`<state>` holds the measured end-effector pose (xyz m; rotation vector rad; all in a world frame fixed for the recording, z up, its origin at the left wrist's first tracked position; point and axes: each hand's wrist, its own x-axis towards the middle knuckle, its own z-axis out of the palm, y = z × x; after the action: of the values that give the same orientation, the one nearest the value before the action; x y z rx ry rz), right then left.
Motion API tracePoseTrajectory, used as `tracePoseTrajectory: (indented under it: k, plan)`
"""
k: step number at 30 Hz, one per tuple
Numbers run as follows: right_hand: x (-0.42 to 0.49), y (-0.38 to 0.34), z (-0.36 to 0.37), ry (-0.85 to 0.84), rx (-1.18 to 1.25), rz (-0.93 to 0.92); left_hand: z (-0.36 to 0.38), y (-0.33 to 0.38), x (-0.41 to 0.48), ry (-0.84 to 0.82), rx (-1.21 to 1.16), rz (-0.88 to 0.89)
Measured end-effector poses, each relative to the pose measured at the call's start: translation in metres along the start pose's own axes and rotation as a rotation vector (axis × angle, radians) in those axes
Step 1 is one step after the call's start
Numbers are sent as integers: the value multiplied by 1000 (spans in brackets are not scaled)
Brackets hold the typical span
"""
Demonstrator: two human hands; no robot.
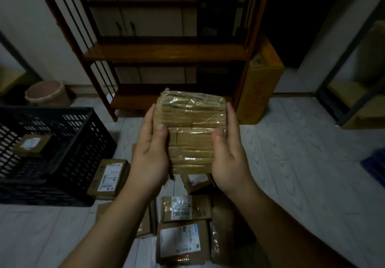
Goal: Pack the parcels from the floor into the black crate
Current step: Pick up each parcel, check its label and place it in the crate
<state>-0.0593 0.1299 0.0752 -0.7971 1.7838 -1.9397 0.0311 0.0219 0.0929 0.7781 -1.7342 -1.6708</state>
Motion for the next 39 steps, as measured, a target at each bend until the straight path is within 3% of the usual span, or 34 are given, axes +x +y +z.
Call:
tracePoseTrajectory:
  k: [7, 12, 15, 21, 26, 34, 39]
  plan:
    - [6, -229, 37, 8, -51, 75, -42, 230, -22, 29, 91, -35]
    - [-15, -380, 61, -102, -59, 166, -81, 379, -66, -36, 4, -114]
    - [-31, -435, 72, -189, -46, 208, -95, 432, -97, 23, -5, -124]
    - [-49, -489, 101, -256, -133, 110, -126, 479, -135, 116, -32, -73]
    - [-49, -518, 151, -314, -63, 43, -179, 508, -136, 172, 24, 12]
    - [-25, -523, 305, -366, 14, -48, -327, 527, -95, 222, 140, 93]
    - [-8, -516, 413, -376, 60, -11, -434, 527, -58, 198, 118, 79]
